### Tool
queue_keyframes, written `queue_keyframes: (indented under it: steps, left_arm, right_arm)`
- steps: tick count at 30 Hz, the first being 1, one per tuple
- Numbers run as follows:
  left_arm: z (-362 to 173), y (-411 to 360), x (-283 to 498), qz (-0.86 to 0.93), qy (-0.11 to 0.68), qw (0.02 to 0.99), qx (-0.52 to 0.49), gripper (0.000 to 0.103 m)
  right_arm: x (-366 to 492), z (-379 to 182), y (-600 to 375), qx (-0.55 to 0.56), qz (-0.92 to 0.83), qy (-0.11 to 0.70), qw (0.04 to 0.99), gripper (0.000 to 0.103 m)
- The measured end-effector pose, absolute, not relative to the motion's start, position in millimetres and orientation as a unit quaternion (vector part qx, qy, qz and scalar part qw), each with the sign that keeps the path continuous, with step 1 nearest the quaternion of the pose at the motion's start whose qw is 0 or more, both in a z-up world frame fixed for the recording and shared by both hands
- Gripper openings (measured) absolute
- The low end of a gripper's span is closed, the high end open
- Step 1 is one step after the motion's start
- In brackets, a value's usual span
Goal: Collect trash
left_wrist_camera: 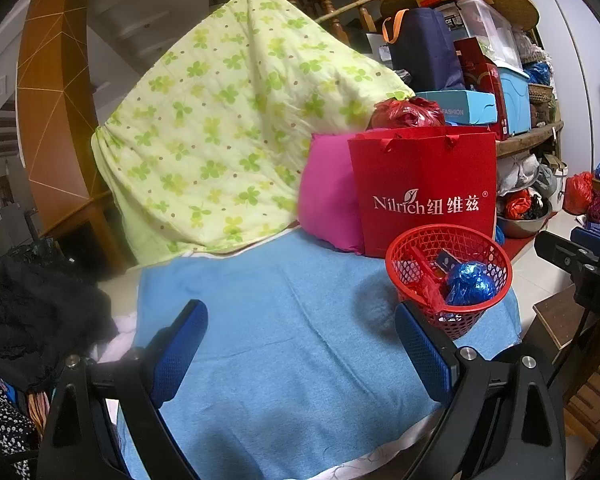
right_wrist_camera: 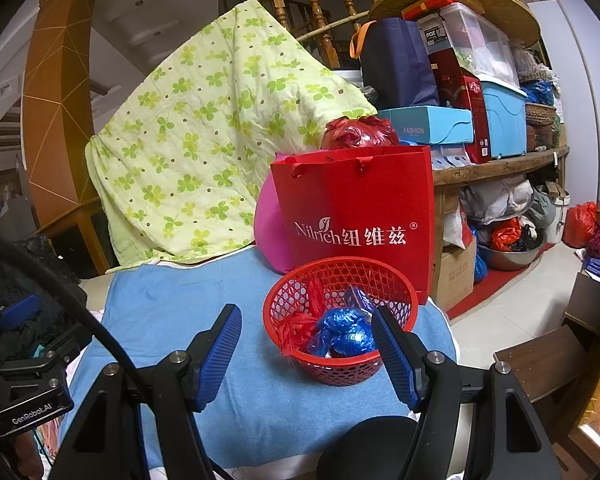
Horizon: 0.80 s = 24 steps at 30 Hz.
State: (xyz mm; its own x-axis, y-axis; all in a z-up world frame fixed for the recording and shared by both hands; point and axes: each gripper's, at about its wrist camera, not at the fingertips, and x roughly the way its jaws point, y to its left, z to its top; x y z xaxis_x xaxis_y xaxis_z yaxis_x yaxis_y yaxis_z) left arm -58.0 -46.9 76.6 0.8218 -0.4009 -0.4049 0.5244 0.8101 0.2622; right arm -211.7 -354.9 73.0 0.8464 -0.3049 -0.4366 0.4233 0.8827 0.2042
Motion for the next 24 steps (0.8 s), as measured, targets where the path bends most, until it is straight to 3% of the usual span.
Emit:
queue_keyframes:
  steps: [24]
  left_arm:
    - [80.7, -47.1, -60.5, -0.249, 0.164, 0.936, 0.189, 0.094]
  right_arm:
    - [-214.4, 75.9, -356.0, 0.148, -0.193, 0.197, 0.95, 0.073]
